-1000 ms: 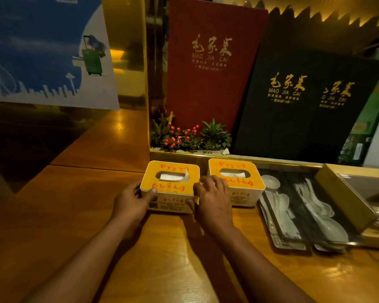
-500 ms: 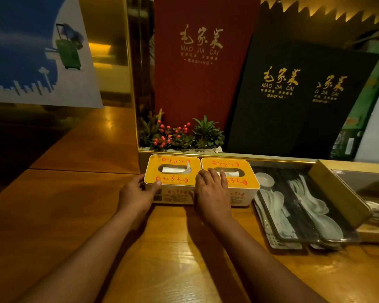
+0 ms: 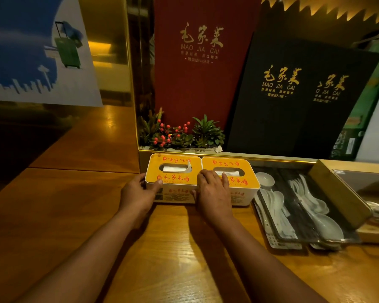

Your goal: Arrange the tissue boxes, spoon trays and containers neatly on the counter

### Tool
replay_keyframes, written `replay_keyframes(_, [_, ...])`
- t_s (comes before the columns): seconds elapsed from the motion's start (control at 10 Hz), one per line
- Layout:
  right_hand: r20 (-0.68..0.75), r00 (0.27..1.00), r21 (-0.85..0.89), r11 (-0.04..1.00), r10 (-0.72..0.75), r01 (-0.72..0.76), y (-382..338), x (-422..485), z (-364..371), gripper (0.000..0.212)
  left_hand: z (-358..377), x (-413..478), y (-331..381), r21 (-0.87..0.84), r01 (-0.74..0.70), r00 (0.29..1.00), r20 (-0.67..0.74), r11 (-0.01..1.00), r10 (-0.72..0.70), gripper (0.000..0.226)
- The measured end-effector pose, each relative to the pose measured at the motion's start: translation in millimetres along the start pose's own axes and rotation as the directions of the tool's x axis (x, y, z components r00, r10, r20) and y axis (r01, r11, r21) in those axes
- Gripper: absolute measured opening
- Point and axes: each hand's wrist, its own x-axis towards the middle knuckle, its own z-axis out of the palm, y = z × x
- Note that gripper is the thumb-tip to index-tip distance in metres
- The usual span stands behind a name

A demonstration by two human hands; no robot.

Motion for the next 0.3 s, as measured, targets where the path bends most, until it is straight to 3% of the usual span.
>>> replay_keyframes(0.3, [-0.009, 1.0, 0.069, 0.998, -0.004, 0.005, 0.3, -3.8, 1.3, 0.065, -3.8, -6.4, 2.9, 0.005, 0.026, 0.998, 0.059, 1.0, -0.026, 0.062])
